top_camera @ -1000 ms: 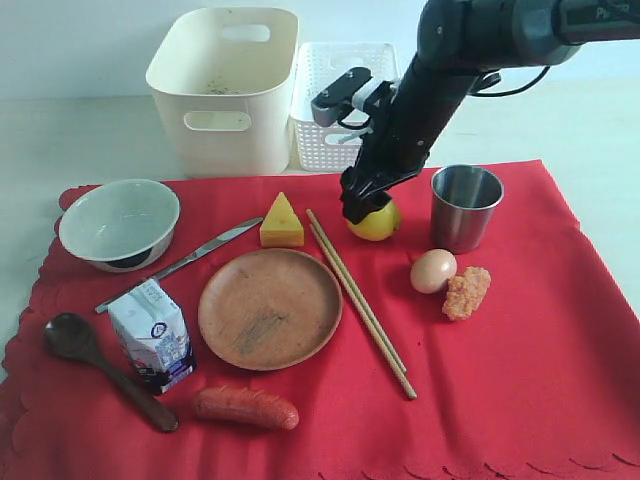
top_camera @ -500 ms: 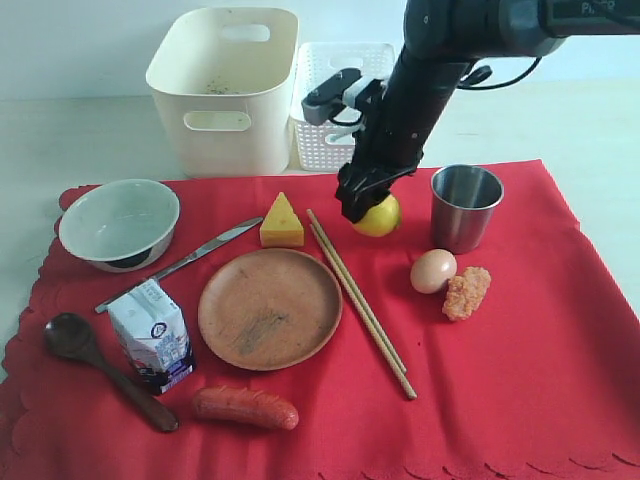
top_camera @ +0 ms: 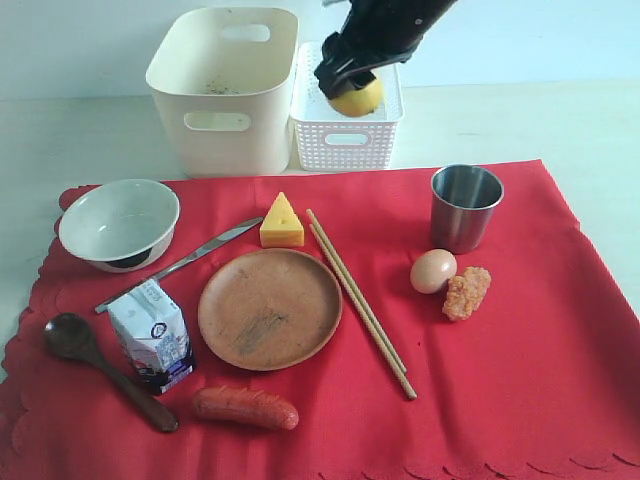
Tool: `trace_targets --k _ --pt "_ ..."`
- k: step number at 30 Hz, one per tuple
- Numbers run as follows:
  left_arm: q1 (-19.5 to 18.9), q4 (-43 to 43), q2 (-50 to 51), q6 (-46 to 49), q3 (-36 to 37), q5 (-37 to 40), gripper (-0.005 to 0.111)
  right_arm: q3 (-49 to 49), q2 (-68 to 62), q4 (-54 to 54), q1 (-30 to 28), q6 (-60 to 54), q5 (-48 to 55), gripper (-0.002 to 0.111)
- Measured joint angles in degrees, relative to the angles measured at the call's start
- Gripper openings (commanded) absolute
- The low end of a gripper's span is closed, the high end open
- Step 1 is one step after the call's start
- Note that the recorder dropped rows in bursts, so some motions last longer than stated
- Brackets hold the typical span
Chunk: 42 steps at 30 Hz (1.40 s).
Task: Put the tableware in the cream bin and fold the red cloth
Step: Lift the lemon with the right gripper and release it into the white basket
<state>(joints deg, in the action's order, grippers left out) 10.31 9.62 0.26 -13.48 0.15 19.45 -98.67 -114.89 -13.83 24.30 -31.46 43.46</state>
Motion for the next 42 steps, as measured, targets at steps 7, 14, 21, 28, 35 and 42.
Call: trace_targets --k 7,14,21,28,35,42 --pt "0.0 0.0 0.0 0.0 0.0 0.0 0.001 0.0 -2.2 -0.2 0.0 3.7 -16.0 0.0" --pt "0.0 0.0 0.0 0.0 0.0 0.0 0.001 -2.6 -8.3 -0.3 -1.2 5.4 -22.8 0.0" --pt "0.0 0.0 0.0 0.0 0.0 0.0 0.001 -4.4 -14.0 -0.3 -2.1 5.7 -23.6 0.006" --pt "0.0 0.0 0.0 0.0 0.0 0.0 0.001 -4.5 -18.1 -0.3 -2.5 5.7 -24.5 0.017" --pt "0.0 0.0 0.0 0.0 0.0 0.0 0.001 -4.5 -19.3 -0.3 -2.8 5.9 -25.1 0.051" --pt "0.0 0.0 0.0 0.0 0.0 0.0 0.001 -4.6 -18.0 -0.3 -2.8 5.9 -25.0 0.066"
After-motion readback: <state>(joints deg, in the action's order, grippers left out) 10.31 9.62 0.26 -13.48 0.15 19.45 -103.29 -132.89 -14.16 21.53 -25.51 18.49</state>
